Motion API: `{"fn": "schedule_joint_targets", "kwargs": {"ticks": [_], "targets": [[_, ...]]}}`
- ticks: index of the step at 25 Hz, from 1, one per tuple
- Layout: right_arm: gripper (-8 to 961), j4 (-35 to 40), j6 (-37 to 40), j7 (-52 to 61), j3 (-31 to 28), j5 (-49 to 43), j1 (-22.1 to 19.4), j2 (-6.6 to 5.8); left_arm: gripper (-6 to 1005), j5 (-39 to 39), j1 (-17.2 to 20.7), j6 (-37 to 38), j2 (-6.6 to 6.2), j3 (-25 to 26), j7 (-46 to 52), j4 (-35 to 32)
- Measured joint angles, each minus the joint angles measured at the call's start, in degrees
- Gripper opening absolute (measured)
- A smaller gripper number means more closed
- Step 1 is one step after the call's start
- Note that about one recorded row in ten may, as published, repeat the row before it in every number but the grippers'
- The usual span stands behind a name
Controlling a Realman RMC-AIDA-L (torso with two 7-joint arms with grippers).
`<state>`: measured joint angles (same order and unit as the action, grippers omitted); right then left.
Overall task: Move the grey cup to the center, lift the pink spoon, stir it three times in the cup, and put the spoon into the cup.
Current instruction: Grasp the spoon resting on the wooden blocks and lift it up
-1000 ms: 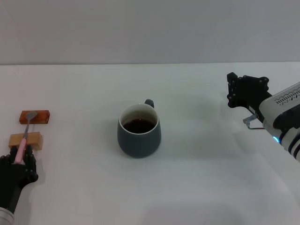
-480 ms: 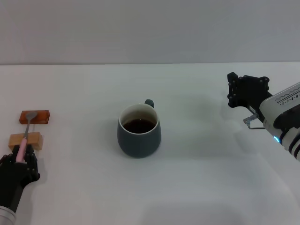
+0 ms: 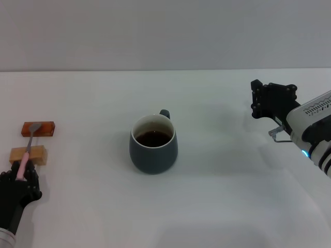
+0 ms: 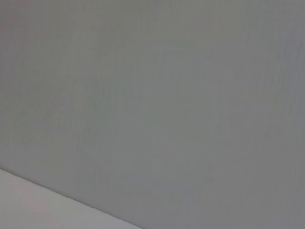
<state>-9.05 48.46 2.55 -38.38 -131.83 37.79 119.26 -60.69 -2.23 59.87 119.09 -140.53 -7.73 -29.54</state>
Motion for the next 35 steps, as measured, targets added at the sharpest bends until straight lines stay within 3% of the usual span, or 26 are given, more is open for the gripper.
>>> {"fn": "schedule_joint_targets", "kwargs": {"ticks": [16, 35], "targets": [[4, -0.01, 0.15, 0.0, 0.48, 0.0, 0.0, 0.0, 167, -1.46, 0.12, -0.03, 0.0, -0.07, 0.0, -0.09], [4, -0.66, 0.07, 0.0, 0.5, 0.0, 0.0, 0.0, 153, -1.04, 0.16, 0.37, 0.0, -0.1, -0.04, -0.25]]}}
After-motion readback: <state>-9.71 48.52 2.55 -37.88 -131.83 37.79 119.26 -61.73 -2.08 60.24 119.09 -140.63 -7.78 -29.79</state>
